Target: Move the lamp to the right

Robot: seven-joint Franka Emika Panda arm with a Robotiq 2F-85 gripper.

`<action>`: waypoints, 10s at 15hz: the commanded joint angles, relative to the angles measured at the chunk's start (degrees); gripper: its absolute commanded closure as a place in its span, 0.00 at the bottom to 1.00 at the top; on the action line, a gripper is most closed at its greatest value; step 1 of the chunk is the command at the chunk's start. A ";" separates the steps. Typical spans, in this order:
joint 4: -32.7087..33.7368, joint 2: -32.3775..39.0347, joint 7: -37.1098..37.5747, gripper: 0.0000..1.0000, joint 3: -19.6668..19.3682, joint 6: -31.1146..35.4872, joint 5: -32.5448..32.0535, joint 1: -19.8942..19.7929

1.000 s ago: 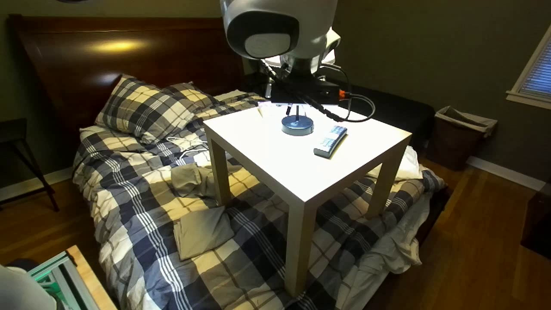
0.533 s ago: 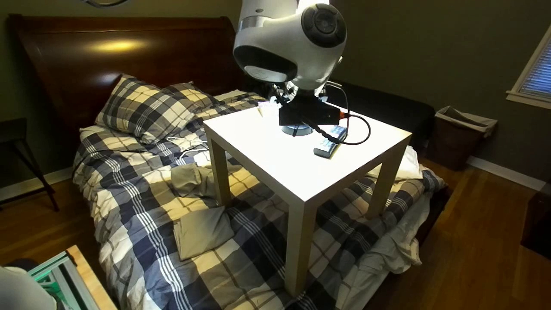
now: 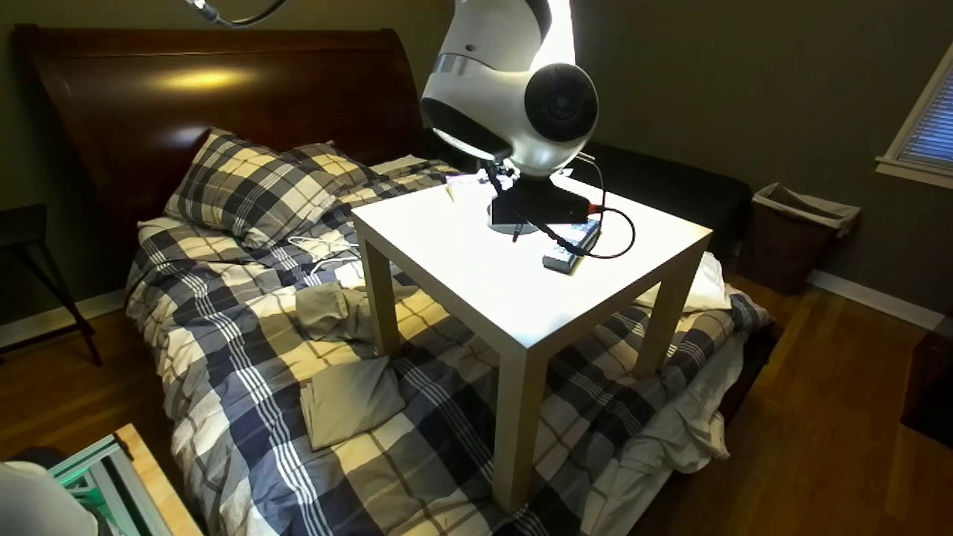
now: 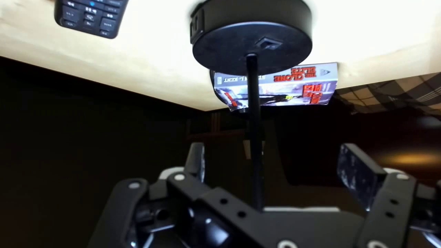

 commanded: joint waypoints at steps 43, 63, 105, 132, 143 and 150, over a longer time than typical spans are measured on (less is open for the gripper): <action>15.98 9.94 -9.44 0.96 1.15 -8.39 10.69 -0.88; 48.67 29.78 11.75 0.96 1.69 -8.77 0.67 -9.27; 60.23 43.39 9.45 0.96 2.48 -9.11 2.43 -13.01; 37.45 28.39 7.33 0.00 2.76 -8.21 5.40 -13.16; 10.45 2.33 20.10 0.00 -0.43 -0.88 -10.22 -5.59; -5.56 -12.86 52.73 0.00 1.93 8.91 -40.92 -0.71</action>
